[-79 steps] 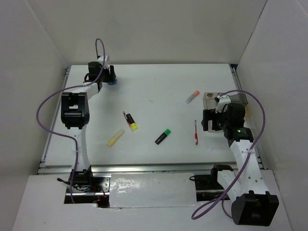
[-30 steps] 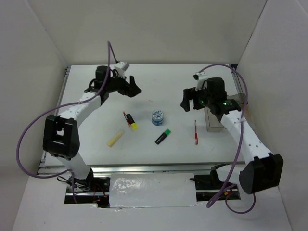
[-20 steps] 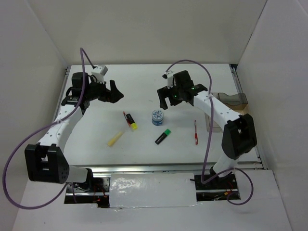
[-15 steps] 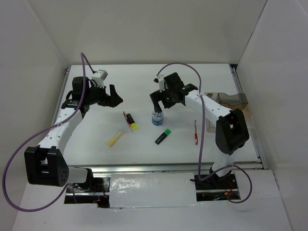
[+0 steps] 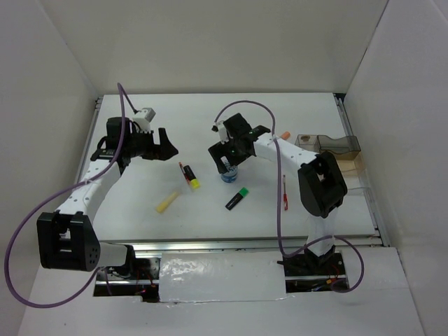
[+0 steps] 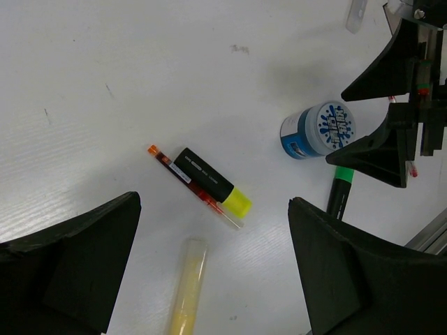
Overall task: Sort the stationery into containers
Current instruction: Pick up the stationery from the center of the board.
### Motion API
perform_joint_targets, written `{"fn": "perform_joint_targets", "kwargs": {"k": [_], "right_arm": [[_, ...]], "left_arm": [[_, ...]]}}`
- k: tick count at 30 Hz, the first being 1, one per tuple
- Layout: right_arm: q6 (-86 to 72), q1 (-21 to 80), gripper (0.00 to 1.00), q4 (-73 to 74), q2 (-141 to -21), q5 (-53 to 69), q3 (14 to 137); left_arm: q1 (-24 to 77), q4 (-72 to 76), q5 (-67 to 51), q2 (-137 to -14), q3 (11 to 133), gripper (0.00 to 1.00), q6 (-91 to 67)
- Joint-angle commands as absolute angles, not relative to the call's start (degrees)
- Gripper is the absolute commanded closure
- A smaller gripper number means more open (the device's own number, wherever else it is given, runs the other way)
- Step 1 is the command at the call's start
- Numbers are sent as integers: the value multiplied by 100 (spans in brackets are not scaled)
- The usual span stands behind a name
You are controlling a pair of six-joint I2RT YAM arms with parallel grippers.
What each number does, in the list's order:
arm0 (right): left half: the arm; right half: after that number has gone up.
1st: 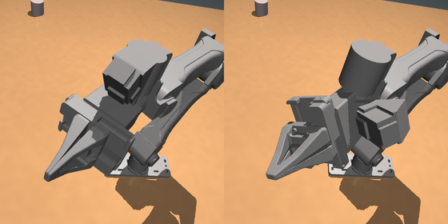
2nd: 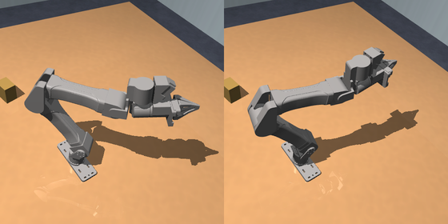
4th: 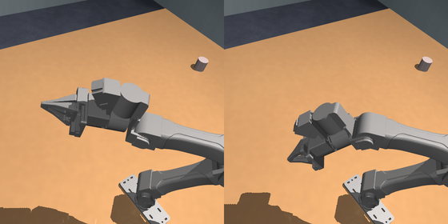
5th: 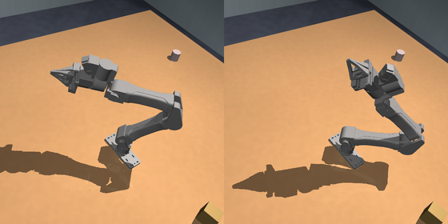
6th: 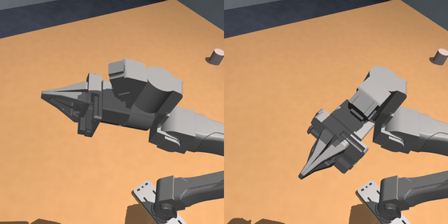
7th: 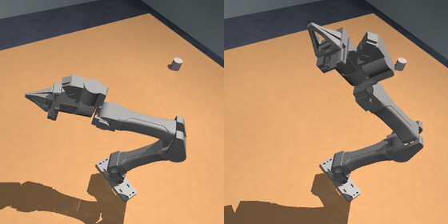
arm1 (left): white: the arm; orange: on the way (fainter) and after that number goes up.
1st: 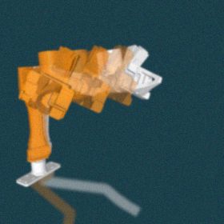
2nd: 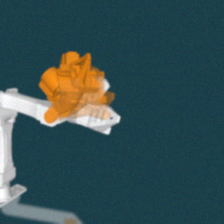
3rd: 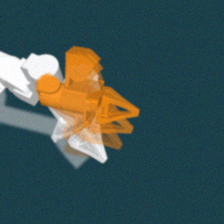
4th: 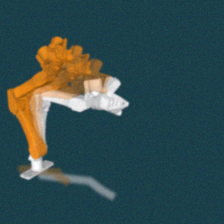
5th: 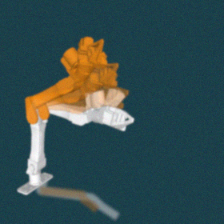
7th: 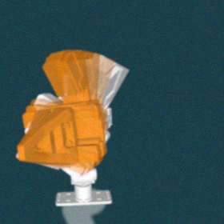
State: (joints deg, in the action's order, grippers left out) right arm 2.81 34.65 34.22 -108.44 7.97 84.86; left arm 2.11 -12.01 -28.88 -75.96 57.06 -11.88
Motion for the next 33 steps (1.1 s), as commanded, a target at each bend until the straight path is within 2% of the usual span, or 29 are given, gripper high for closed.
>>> {"fn": "perform_joint_targets", "kwargs": {"k": [1,11,16,26,33], "right_arm": [[264,3410,0,3577,-10960,668,8763],[369,3489,3,3823,-11223,677,8982],[325,3463,13,3902,-11268,677,9053],[334,3419,43,4104,-11233,572,9062],[369,3042,56,4192,-10338,378,8886]], "left_arm": [[176,-993,-3111,-7348,5695,1,-1327],[184,-976,-3103,-7286,5651,1,-1354],[176,-958,-3059,-7269,5634,2,-1362],[158,-879,-2997,-7312,5643,3,-1389],[158,-1045,-3278,-7427,5923,3,-1038]]}}
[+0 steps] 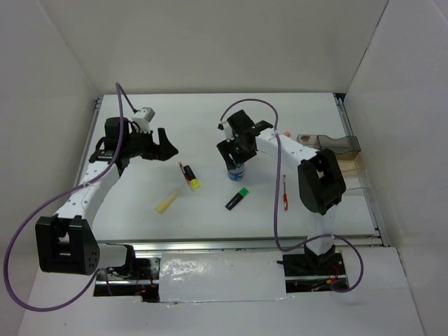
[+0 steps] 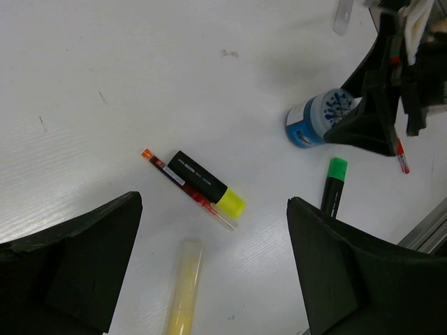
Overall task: Sort the stationery into containers
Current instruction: Pick up the stationery from the center of the board, then place the stationery in the storage box.
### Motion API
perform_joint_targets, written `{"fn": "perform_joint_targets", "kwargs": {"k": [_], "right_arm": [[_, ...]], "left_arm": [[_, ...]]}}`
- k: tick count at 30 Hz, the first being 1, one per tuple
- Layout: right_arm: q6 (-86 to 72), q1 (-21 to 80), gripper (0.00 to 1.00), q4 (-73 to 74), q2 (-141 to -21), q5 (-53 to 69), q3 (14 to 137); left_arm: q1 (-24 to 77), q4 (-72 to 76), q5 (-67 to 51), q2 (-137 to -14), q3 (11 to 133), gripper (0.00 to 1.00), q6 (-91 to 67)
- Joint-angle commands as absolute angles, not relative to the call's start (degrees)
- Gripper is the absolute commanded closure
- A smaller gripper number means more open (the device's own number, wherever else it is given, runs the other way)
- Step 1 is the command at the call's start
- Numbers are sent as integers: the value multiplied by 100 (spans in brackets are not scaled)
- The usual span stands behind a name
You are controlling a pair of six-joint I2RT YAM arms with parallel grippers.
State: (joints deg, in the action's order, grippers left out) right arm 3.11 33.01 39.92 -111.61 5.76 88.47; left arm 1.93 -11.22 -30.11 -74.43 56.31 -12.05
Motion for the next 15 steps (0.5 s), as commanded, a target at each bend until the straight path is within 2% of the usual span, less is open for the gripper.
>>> {"fn": "perform_joint_targets", "kwargs": {"k": [1,6,8,13,15], "right_arm": [[387,2954,58,4218,-10223,395,8851],[483,2049,66,4402,-9468,474,8710],[544,1733,67,4561,-9308,553,8806],[843,573,67,5123,-9096,458,9544],[870,56,72,5395,-9307,309,9992]], "left_arm": [[158,-1089,-3287,-7453,5993,3,-854],[141,-1344,-3085,-7681,6503,3,-650],[114,-1362,-3146,-7743,6591,3,-668],[123,-1196,-3146,-7875,6662,3,-791],[123,-1125,-3155,-7927,6627,3,-835]]}}
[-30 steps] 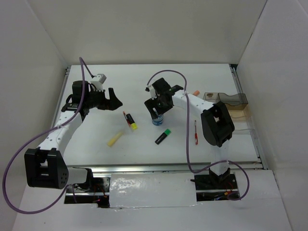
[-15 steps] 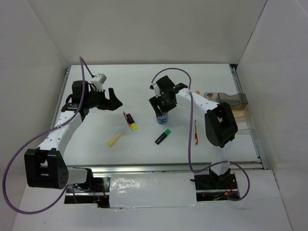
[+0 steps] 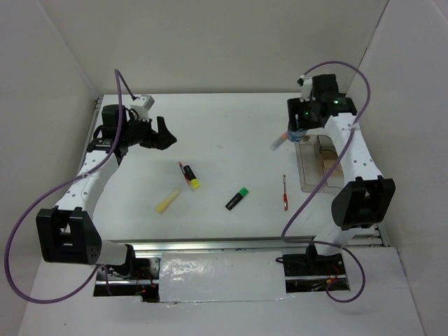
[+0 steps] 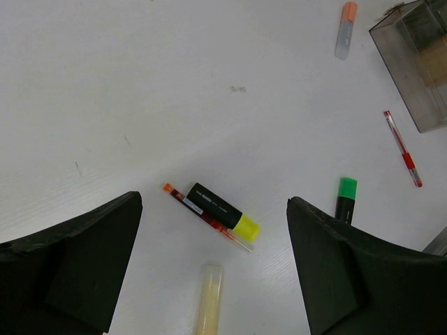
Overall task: Sort the stationery into containers
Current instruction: Place the stationery in the storage box.
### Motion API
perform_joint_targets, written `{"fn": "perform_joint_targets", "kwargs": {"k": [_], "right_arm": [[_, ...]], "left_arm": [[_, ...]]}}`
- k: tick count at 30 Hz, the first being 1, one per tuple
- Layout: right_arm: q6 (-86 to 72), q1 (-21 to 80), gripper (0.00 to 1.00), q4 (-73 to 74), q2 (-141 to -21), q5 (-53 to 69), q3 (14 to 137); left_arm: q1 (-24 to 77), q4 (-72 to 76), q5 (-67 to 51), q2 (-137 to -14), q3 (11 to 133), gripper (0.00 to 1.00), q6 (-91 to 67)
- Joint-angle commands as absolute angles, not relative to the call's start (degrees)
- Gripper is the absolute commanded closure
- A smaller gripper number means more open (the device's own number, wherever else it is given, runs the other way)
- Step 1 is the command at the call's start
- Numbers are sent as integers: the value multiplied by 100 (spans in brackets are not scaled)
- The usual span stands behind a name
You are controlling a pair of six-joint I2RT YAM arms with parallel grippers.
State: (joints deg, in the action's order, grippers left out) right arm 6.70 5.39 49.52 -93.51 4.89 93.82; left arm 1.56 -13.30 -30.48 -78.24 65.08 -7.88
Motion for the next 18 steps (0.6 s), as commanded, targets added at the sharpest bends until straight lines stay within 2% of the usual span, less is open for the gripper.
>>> {"fn": "perform_joint_targets", "kwargs": {"k": [1,10,18], "right_arm": [[888,-156,73,5483,-9403,107,10132],[651,-1309,74,5950,-10668,-132,11687],[554,-1511,74,5827,-11144,-229,11707]], "left_arm": [[123,-1064,-3173,-7936,6610,3,-870],[114,-958,-3287,-8086,6600,3,-949],[105,-870,-3287,-8182,6688,4,-1037]]}}
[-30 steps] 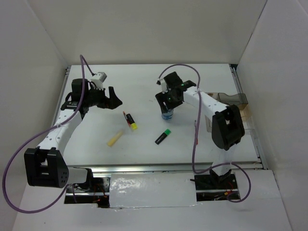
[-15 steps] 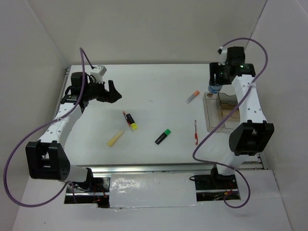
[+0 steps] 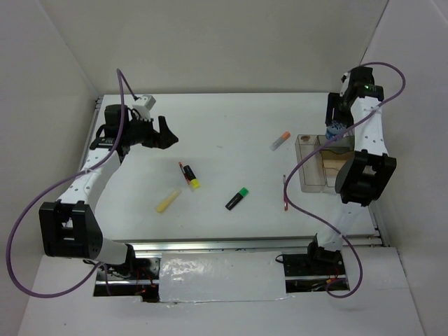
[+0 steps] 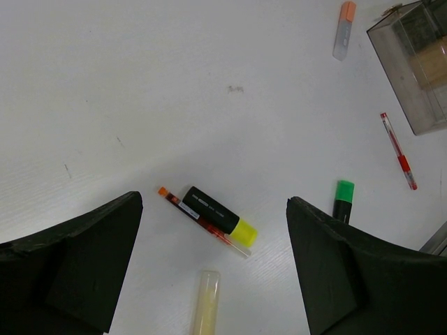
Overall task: Sort the stationery into containers
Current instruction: Place the stationery in the storage box.
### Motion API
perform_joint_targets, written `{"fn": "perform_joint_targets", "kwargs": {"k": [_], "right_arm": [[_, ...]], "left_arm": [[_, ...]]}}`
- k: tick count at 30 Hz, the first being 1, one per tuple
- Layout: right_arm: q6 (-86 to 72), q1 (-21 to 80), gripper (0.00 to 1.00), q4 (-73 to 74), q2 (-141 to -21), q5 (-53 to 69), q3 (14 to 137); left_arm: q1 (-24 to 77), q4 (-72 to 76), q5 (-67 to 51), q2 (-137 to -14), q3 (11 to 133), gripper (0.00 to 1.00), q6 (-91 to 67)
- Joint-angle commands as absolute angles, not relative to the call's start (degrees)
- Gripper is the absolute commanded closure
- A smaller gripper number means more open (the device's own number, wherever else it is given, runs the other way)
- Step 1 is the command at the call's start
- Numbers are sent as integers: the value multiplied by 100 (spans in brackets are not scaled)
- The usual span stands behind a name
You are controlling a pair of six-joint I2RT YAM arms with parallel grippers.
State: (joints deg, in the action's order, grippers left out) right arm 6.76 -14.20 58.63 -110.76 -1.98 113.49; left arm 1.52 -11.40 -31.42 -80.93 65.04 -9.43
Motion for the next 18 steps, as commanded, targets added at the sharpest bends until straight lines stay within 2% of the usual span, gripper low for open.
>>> {"fn": "perform_joint_targets", "kwargs": {"k": [1,18], "right_arm": [[528,-1590,74,5827,-11205,-202,11751],[360,-1512,74,5625,-12094,-88,12217]], "left_arm": [[105,-861,-3296,-8200,6688,4,-1046],[62,-844,-3243,-8367,6662,4,-1099]]}}
